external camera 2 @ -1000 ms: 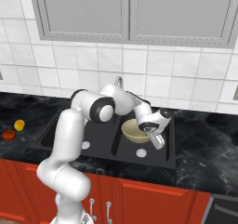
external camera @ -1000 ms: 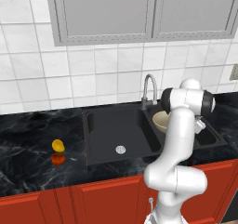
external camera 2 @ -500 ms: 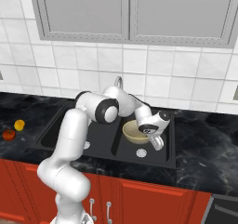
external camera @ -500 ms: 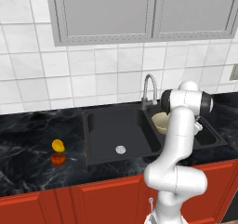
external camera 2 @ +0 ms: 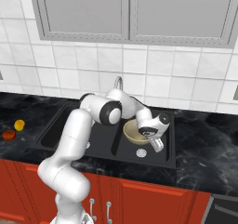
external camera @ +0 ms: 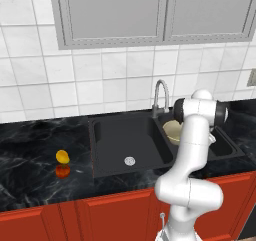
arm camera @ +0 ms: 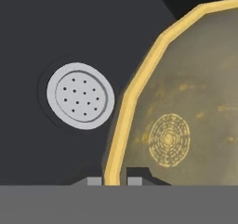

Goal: Remove the mango and tomato from the sink. Then move the bowl and cup from the counter to the sink for washing.

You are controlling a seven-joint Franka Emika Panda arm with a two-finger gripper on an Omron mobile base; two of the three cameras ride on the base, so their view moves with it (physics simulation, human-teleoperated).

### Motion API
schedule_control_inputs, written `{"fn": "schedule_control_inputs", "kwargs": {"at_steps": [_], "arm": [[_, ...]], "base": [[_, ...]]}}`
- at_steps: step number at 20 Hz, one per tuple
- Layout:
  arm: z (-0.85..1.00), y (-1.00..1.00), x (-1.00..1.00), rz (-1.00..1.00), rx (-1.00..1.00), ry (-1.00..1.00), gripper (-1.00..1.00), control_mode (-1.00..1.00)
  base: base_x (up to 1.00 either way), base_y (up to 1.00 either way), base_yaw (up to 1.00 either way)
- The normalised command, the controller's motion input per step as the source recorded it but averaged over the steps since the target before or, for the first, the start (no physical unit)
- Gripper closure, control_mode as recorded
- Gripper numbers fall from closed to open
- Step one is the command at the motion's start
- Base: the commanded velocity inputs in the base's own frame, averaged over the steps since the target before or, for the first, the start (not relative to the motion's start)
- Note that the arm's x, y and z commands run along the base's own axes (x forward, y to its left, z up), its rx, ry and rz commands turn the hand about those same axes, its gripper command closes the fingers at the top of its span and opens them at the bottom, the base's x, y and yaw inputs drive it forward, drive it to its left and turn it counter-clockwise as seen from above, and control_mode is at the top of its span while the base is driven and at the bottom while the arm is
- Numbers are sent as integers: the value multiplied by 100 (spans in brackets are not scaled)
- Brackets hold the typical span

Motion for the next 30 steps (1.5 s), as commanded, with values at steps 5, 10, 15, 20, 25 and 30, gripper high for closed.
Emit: {"fn": "schedule_control_inputs", "kwargs": {"at_steps": [5, 10, 15, 20, 25, 30], "arm": [[-20, 2, 9, -1, 0, -4, 100, -100], [-6, 1, 4, 0, 0, -4, 100, -100], [0, 7, 0, 0, 0, -3, 100, -100], [0, 20, -1, -1, 0, 0, 100, -100], [1, 22, 0, 0, 0, 0, 100, -100], [0, 16, 0, 0, 0, 0, 100, -100]], "base": [[0, 0, 0], [0, 0, 0], [0, 0, 0], [0, 0, 0], [0, 0, 0], [0, 0, 0]]}}
